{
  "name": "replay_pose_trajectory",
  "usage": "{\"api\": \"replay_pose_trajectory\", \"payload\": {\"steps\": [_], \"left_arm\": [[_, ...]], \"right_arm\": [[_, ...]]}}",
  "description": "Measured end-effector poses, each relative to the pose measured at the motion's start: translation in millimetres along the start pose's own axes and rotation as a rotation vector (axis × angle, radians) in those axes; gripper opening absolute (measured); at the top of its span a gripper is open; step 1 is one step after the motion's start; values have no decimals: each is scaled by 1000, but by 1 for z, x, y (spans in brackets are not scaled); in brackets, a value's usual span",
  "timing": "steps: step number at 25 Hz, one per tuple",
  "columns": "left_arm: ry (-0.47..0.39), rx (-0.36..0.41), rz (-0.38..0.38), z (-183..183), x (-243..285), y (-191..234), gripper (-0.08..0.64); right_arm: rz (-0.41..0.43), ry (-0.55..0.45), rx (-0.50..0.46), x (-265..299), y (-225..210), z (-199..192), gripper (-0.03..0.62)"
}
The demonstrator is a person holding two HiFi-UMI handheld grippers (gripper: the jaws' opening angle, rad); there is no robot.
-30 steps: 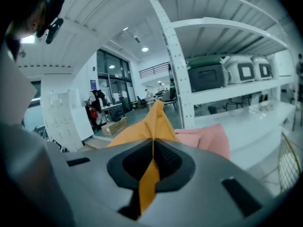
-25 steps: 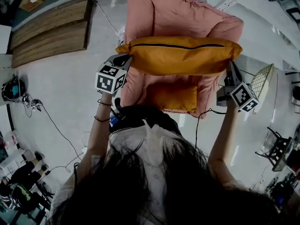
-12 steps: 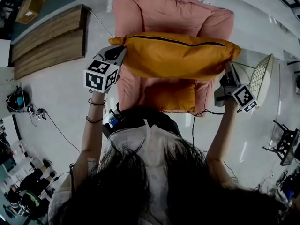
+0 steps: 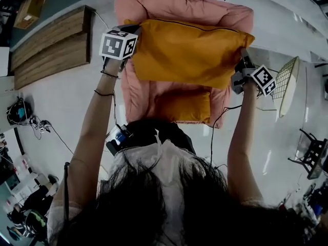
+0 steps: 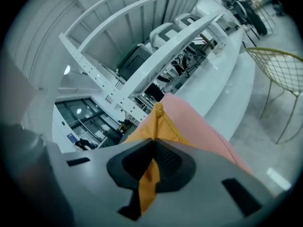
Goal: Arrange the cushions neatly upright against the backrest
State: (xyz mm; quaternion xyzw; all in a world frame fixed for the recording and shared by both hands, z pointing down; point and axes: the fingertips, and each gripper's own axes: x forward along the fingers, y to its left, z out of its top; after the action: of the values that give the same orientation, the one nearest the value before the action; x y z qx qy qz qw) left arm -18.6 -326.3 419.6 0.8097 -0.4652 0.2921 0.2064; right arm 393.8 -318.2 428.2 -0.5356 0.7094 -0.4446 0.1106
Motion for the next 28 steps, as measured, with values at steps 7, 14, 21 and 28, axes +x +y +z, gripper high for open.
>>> {"api": "replay_pose_trajectory", "payload": {"steps": [7,14,21,28], "left_arm": [[46,-55,13,-3,48,30,31],[91,-106,30,-12,75,47,32],[12,-74,46,-7,70,47,59],[-99,-184,-66,-24,20,33,259]], "right_arm": [[-78,154,-295,56,-16,4,34],[-178,291,-582,88,-28,0,34],[-236,295,-768,86,-27,2,35],[-239,162,-755,46,-12,23,81]]}}
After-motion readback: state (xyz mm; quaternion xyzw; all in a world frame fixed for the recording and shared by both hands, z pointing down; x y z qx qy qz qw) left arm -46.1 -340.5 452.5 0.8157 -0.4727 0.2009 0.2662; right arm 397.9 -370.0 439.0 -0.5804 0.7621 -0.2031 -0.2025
